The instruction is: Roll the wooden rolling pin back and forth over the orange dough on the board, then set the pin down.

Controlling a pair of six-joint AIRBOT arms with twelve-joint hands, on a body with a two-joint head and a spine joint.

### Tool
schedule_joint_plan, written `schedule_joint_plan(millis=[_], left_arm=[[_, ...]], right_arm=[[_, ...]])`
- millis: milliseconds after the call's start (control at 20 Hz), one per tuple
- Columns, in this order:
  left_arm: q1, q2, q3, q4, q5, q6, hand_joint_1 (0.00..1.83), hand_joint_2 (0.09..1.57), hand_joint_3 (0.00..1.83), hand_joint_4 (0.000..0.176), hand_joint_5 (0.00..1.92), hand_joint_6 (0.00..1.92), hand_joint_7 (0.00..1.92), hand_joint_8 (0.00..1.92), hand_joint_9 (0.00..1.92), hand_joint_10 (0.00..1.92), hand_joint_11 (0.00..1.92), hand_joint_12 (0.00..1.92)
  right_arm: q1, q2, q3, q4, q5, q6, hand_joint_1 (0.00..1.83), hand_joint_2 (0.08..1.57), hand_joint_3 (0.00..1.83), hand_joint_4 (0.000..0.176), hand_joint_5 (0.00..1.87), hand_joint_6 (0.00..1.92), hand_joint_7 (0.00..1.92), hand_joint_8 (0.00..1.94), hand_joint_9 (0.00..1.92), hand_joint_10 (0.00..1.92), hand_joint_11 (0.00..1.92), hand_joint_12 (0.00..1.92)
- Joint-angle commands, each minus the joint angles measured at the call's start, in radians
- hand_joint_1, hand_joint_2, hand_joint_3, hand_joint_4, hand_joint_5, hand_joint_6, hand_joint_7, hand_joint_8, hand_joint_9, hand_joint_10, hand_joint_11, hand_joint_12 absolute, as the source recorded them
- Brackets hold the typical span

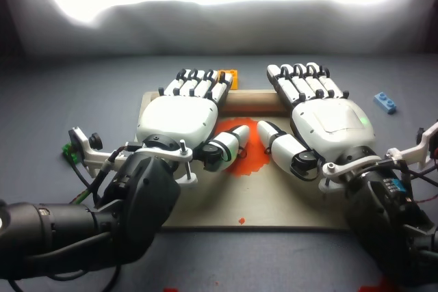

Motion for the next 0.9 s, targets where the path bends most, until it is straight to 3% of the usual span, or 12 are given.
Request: schedule_joint_plan(millis=[0,850], left_arm=[[-0.005,0.012,0.003,0.046,-0.078,-0.004,0.00,1.48,0.00,0.000,0.00,0.00,0.00,0.00,0.00,0.00,0.00,0.00],[0.005,0.045,-0.040,0.044,-0.056,0.008,0.00,1.49,0.00,0.000,0.00,0.00,0.00,0.00,0.00,0.00,0.00,0.00]], right_arm=[[-0.003,0.005,-0.002,-0.034,0.093,0.002,0.00,1.56,0.01,0.000,0.00,0.00,0.00,0.00,0.00,0.00,0.00,0.00],[-0.007,-0.001,-0.026,-0.034,0.162,-0.017,0.00,1.55,0.03,0.000,0.00,0.00,0.00,0.00,0.00,0.00,0.00,0.00]])
